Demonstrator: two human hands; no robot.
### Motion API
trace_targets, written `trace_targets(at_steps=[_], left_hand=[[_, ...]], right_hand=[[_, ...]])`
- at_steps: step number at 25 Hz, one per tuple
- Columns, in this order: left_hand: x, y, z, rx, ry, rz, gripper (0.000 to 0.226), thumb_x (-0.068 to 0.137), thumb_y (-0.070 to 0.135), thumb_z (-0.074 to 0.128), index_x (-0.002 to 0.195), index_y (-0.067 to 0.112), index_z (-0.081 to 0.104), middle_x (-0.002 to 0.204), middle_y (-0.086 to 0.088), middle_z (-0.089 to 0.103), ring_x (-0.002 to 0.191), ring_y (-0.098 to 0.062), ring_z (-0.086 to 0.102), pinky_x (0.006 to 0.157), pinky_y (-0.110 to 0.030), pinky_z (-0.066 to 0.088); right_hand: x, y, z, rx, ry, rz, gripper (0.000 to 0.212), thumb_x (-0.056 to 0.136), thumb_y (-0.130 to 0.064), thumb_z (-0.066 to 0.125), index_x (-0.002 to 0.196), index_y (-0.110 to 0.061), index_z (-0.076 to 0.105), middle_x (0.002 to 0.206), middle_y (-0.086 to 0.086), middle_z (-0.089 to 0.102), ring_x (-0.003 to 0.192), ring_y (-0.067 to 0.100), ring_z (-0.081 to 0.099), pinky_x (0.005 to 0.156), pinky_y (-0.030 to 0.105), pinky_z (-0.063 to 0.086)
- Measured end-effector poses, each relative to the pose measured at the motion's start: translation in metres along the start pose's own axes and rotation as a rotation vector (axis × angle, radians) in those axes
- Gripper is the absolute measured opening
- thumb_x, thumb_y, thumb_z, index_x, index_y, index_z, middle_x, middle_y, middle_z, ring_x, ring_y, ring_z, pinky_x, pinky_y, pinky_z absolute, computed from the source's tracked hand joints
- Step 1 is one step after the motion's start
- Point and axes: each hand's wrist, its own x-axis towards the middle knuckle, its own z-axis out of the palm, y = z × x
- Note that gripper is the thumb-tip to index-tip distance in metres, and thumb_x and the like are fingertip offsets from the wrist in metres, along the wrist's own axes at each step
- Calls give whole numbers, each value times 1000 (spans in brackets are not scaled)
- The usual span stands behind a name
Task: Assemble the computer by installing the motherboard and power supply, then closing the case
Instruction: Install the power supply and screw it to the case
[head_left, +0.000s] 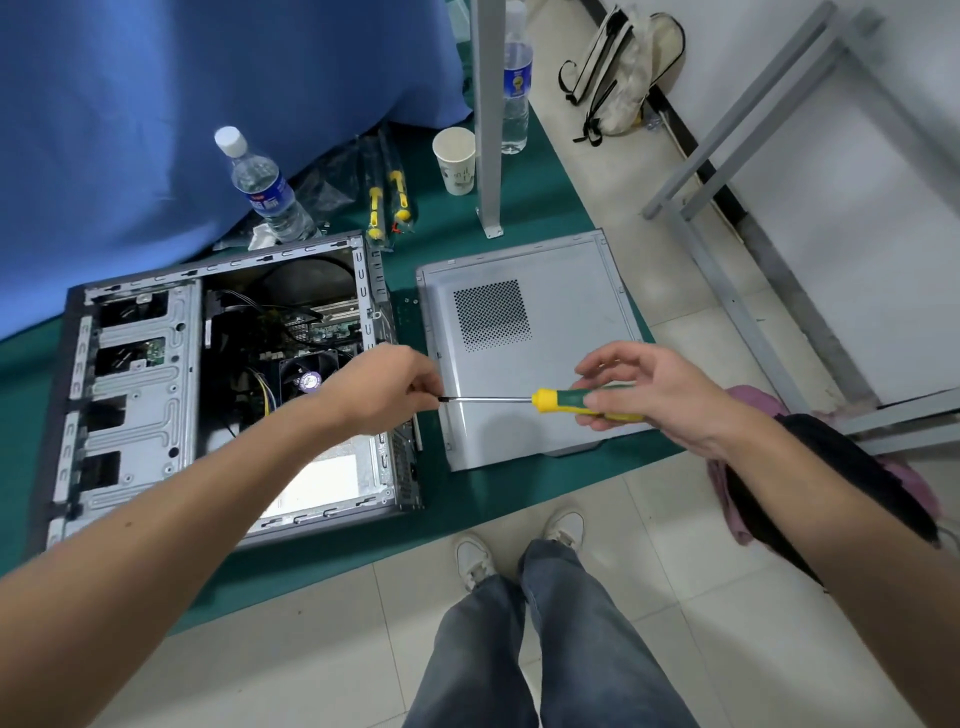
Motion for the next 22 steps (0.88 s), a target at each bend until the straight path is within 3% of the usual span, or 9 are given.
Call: trace_targets(at_steps=[2,4,7,12,14,18,22], left_hand=[[10,2,-2,56,-76,21,10,94,24,67,100,17,72,81,14,61,75,-2,59,66,-17,45],[22,5,0,137,-144,40,11,93,25,68,100,17,71,81,13,59,74,-3,57,65,-18,41],[43,5,11,255,-285,44,10,92,24,68,99,17,70,86,9,63,80,-10,60,71,-23,45],[89,-11,52,519,-667,62,17,93,26,67,107,16,67,102,1,63,95,-20,59,79,-29,46],[99,-21,69,596,-760,54,19,91,25,69,107,17,67,102,0,60,93,-20,56,77,-30,43],[114,-34,91,644,-815,64,20,87,25,72,106,19,67,96,2,58,87,-18,52,70,-26,38],[127,-43,94,627,-755,48,12,86,29,74,90,25,63,89,5,60,82,-16,55,69,-28,40]], right_hand=[[5,12,2,224,102,28,21,74,-9,77,92,-7,66,91,18,70,78,35,72,70,29,59],[10,26,2,324,137,84,10,86,-2,67,95,-4,65,91,21,70,81,33,72,72,29,58],[16,47,3,328,148,132,15,90,7,59,101,-1,64,99,23,69,88,37,72,76,31,60],[45,88,20,245,235,117,16,87,-1,70,102,-3,66,102,21,65,83,35,74,76,30,61],[55,106,30,220,212,120,14,89,-4,70,102,-5,66,101,19,66,83,33,74,75,28,60],[72,133,35,211,213,109,12,90,-7,69,102,-8,67,100,22,69,84,31,74,74,25,59],[83,149,26,217,214,76,12,91,-8,68,102,-9,66,92,15,71,87,32,74,81,32,59]])
